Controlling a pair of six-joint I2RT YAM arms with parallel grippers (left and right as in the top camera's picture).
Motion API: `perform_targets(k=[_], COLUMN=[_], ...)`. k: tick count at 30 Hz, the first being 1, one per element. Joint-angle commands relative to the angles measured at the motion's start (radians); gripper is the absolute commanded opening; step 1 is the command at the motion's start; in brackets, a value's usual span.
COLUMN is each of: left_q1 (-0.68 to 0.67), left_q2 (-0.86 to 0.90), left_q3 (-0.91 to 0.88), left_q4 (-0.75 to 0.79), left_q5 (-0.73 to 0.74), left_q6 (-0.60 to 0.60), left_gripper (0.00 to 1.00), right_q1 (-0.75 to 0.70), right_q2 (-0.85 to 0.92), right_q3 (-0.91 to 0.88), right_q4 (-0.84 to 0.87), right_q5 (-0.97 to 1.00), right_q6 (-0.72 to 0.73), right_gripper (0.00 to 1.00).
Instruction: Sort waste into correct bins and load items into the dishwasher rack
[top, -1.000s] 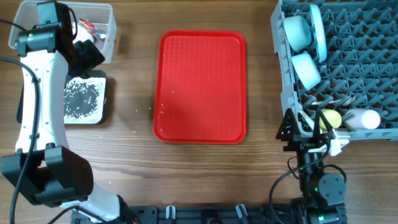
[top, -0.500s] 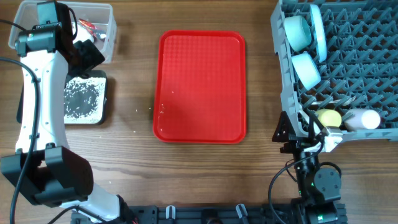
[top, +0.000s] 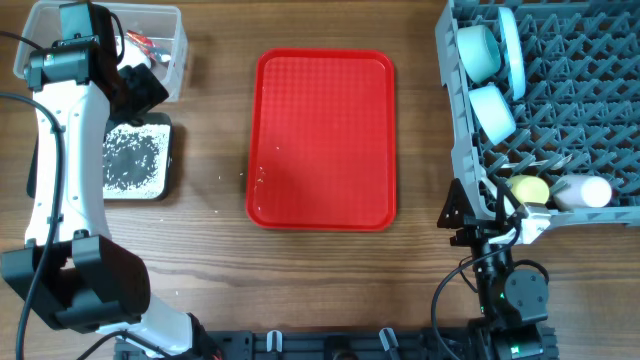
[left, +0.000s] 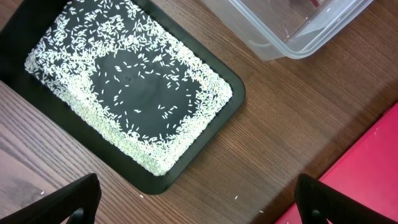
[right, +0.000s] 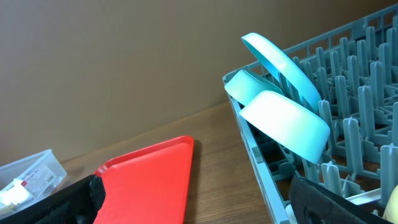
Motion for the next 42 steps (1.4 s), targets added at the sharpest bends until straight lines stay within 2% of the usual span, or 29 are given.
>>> perform_targets(k=[1,8,13,18,24,30,42], left_q1=[0.000,-0.029,-0.095,-0.164,-0.174,-0.174,-0.146], left_q2=[-0.008,-0.135,-0.261,-0.385,-0.541,-0.731,-1.202], left_q3=[0.003,0.003,-0.049,-0.242,-0.536,-0.843,-1.249], left_q4=[0.003,0.105,0.362,0.695,0.938,1.170,1.188], left_q5=[0.002,-0.071,-0.038,0.041,0.127,0.152,0.148], left_q6=[0.008,0.008,0.019,0.114,0.114,0.114,0.113], left_gripper=[1.00,1.00,1.00,1.00,1.00,1.00,1.00], right_q1=[-0.006,-0.006,-0.006,-0.006,-0.006,-0.006,-0.006], right_q2=[0.007,0.007,0.007,0.007,0.007,0.007,0.007], right_q3=[-0.001,-0.001,-0.001,-0.001,-0.001,-0.001,-0.001], right_q4=[0.003,0.003,0.003,0.003,0.003,0.003,0.003], right_q5=[-0.018,-0.018,-0.018,-0.018,-0.018,-0.018,-0.018], right_q6=[0.015,0.015,0.015,0.015,0.015,0.015,0.015], right_gripper=[1.00,1.00,0.99,1.00,1.00,1.00,1.00])
